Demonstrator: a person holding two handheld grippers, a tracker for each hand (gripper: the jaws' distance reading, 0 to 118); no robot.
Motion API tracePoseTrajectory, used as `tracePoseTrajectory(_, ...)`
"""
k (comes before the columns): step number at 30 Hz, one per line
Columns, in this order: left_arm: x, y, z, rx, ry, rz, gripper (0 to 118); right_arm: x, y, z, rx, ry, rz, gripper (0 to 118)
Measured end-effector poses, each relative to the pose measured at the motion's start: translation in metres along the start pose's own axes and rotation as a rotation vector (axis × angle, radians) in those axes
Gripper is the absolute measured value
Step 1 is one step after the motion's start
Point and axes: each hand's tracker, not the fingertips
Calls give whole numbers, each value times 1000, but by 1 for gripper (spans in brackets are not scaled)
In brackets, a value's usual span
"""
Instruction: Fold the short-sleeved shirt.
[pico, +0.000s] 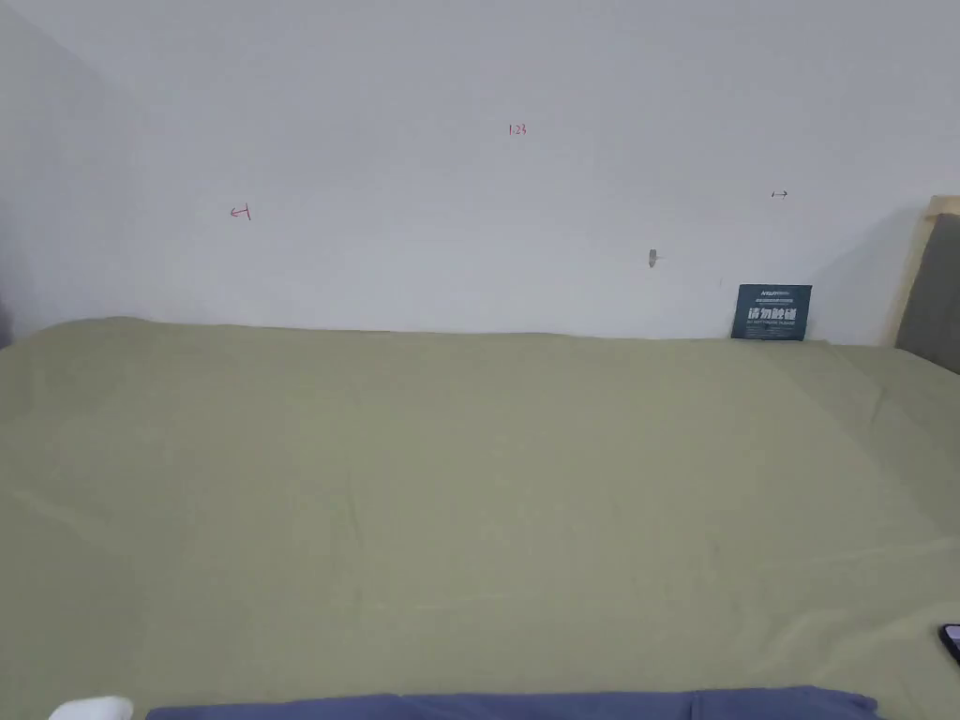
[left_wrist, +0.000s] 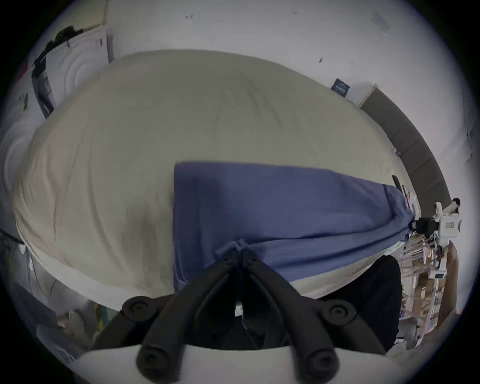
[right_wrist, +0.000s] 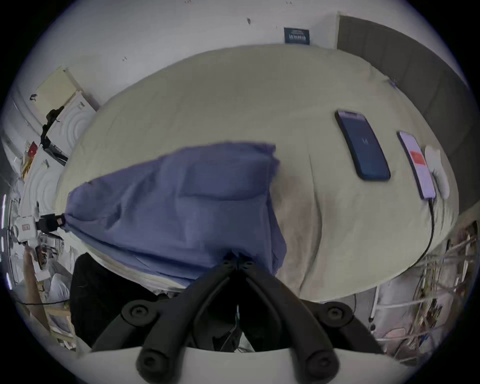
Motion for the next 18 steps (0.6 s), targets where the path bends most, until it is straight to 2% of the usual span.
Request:
tracePoseTrajectory(5, -7, -9, -9, 18, -26, 45, 5, 1, -8, -17, -16, -23, 3, 0)
tracePoseTrajectory(7, -11, -7, -7, 14, -42, 58, 18, -2, -6, -18, -19, -31, 19, 0)
tracePoseTrajectory(8, -12, -5, -5, 12, -61, 72, 27, 2, -4, -21, -21, -32, 21, 5)
tracePoseTrajectory(9, -9, -5, 2, 9, -73, 83, 39, 1, -2, -18, -30, -38, 24, 16)
tracePoseTrajectory(10, -9, -4, 7, 4, -69, 87, 61, -2, -2, -13, -43, -47, 38, 31)
tracePoseTrajectory(11, -5, 0, 14, -4, -38, 82, 78, -10, -3, -5, -44, -97, 104, 42)
tracePoseTrajectory(12, -1, 2, 20, 2, 11, 44, 89, -21, -6, 5, -19, -157, 175, 51)
tracePoseTrajectory(13, 5, 3, 27, 19, 55, 5, 93, -29, -8, 12, 17, -194, 226, 57)
tracePoseTrajectory(14, 12, 7, 33, 41, 102, -43, 93, -35, -8, 19, 50, -199, 241, 60)
tracePoseTrajectory(15, 19, 10, 39, 65, 131, -82, 93, -41, -7, 26, 72, -180, 229, 63)
tracePoseTrajectory(16, 25, 13, 43, 83, 127, -98, 93, -46, -8, 32, 89, -142, 201, 71)
tracePoseTrajectory(18, 41, 15, 52, 112, 103, -101, 93, -55, -4, 41, 126, -30, 136, 72)
